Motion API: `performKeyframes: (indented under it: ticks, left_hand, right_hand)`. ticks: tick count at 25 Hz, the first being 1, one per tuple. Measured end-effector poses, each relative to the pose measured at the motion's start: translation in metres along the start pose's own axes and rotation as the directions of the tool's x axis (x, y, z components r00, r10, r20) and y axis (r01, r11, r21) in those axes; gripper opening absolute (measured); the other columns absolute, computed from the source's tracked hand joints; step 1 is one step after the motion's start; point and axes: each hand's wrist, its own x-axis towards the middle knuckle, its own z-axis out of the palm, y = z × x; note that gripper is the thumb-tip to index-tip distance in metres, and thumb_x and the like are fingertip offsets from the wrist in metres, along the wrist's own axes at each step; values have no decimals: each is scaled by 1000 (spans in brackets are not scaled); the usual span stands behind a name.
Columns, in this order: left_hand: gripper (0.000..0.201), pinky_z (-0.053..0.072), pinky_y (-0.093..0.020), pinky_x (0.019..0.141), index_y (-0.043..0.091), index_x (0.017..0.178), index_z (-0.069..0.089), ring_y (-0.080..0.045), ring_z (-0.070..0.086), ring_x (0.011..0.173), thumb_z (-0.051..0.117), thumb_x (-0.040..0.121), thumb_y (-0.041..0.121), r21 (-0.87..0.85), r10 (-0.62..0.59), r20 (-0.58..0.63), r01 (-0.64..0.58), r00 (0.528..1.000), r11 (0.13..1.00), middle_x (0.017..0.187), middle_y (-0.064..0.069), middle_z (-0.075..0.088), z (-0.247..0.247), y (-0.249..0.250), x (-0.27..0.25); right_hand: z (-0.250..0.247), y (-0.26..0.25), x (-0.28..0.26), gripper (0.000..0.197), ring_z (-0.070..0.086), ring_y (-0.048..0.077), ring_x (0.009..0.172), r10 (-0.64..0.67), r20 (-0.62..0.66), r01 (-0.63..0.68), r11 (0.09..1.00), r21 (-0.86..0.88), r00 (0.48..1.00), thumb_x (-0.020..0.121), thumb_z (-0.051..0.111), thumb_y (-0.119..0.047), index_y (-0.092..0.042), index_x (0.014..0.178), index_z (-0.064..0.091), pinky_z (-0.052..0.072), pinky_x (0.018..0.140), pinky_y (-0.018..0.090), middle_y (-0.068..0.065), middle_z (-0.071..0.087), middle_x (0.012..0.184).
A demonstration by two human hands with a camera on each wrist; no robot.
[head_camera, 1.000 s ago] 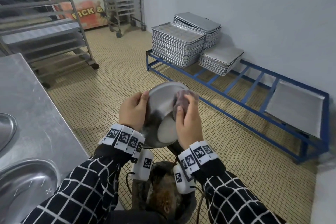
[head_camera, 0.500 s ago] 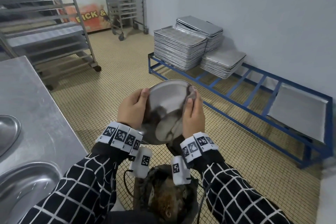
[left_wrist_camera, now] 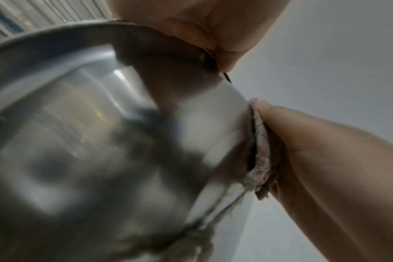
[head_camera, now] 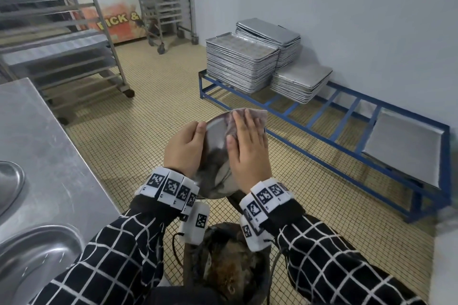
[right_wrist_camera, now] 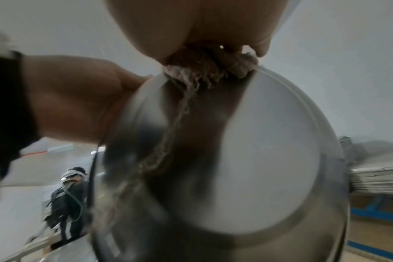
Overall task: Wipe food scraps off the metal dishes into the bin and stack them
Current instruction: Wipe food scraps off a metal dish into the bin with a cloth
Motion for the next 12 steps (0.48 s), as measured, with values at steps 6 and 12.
performKeyframes:
  ticks: [6,12]
  left_hand:
    - [42,48,-40,76,19,75,64,-22,57,75,39,99,44,-162,-131,-28,125,991,979,73,-3,62,-7,-19,3]
    - [39,48,-32,80,20,88,67,-21,61,86,38,99,43,-209,-178,-69,160,982,965,90,-6,68,-9,-36,6]
  right_hand:
    - [-14,28,2,46,41,27,133,587,52,-542,706,456,808,103,29,-38,-18,144,36,34,107,38,8,44,145]
    - [-27,43,-6,39,53,20,100,660,161,-621,557,552,734,102,33,-40,-18,129,49,36,84,28,-6,54,97]
